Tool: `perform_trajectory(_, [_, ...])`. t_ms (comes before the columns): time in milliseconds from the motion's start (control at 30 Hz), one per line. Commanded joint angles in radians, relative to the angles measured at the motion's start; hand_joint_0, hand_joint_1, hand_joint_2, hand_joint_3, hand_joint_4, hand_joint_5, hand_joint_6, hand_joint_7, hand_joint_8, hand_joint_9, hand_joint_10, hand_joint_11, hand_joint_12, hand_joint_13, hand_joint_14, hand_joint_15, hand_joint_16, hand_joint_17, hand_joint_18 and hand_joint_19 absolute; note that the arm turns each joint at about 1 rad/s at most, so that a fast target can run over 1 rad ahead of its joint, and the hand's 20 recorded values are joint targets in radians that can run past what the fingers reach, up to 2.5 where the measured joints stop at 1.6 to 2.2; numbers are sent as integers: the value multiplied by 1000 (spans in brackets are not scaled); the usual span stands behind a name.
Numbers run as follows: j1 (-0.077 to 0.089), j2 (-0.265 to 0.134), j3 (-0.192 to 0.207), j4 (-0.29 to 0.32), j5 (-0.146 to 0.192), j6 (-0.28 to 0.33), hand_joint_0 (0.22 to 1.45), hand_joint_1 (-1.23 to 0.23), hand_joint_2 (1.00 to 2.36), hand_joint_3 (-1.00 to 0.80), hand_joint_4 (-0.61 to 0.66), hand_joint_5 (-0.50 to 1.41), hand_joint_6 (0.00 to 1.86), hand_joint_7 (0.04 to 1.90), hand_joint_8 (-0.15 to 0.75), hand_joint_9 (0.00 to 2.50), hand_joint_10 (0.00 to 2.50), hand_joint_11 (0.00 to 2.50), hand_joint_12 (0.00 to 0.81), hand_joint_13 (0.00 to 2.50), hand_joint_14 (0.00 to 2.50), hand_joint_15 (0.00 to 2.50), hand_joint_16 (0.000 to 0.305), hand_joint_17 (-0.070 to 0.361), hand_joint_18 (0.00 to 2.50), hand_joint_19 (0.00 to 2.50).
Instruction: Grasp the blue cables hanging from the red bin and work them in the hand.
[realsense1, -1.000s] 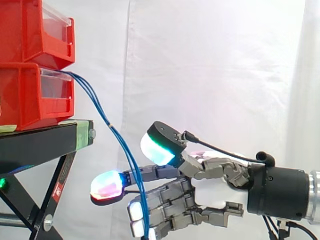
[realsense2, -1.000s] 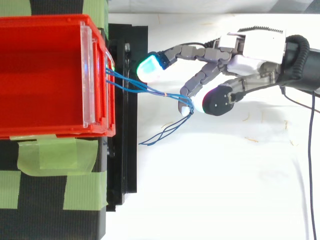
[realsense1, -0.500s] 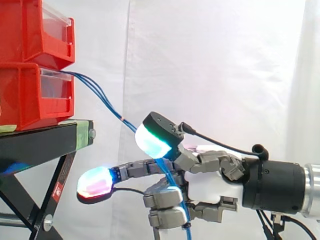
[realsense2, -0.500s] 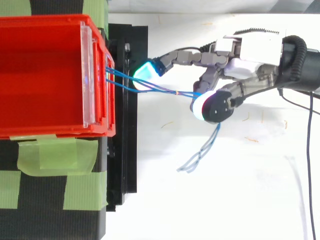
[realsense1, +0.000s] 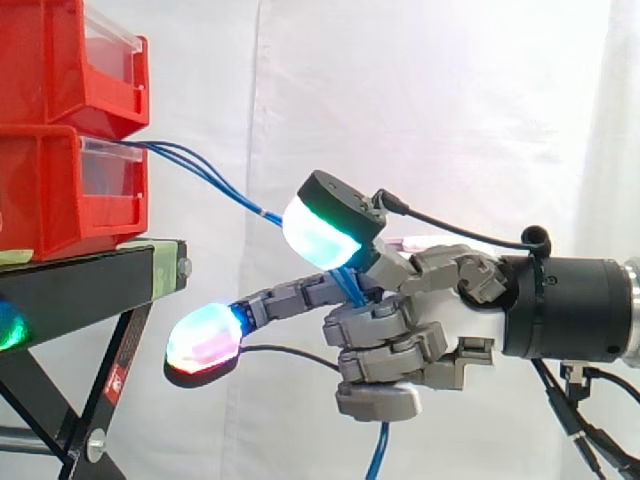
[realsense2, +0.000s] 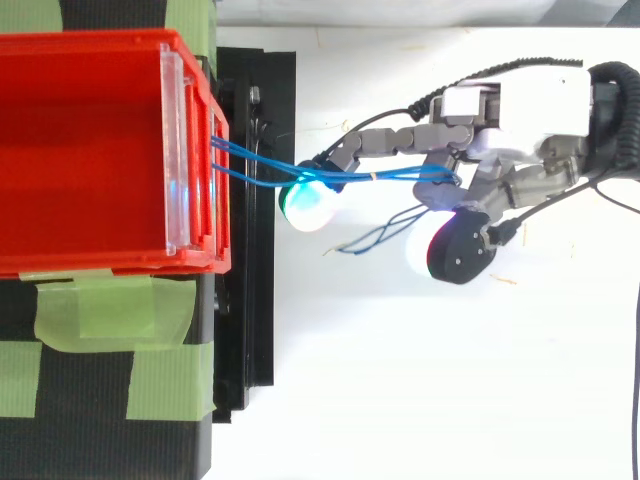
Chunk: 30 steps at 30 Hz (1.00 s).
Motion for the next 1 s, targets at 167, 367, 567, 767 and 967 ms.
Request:
perform_trajectory(167, [-6, 15, 0, -31, -1, -5, 764, -593, 1001, -979, 314, 158, 13, 959, 284, 1042, 2500, 1782, 380, 1059, 2500, 1245, 56, 127, 1248, 1287])
perform_trajectory(367, [-9, 38, 0, -33, 4, -5, 759, -601, 1000, -989, 306, 158, 14, 974, 292, 980, 2500, 1930, 426, 1071, 2500, 1366, 60, 135, 1262, 793])
perform_trajectory(567, [-6, 41, 21, -42, 91, -2, 751, -606, 1000, -994, 304, 155, 13, 978, 304, 898, 2500, 1970, 462, 1083, 2500, 1377, 64, 143, 1261, 609])
perform_trajectory(767, [-11, 41, 84, -135, 93, 7, 743, -612, 1001, -1000, 309, 160, 13, 989, 313, 839, 2500, 2059, 511, 1193, 2500, 1530, 67, 150, 1356, 543])
perform_trajectory(967, [-12, 41, 140, -264, 82, 23, 747, -629, 1000, -1000, 319, 202, 13, 1064, 325, 831, 2500, 2240, 523, 1215, 2500, 1525, 66, 149, 1380, 543])
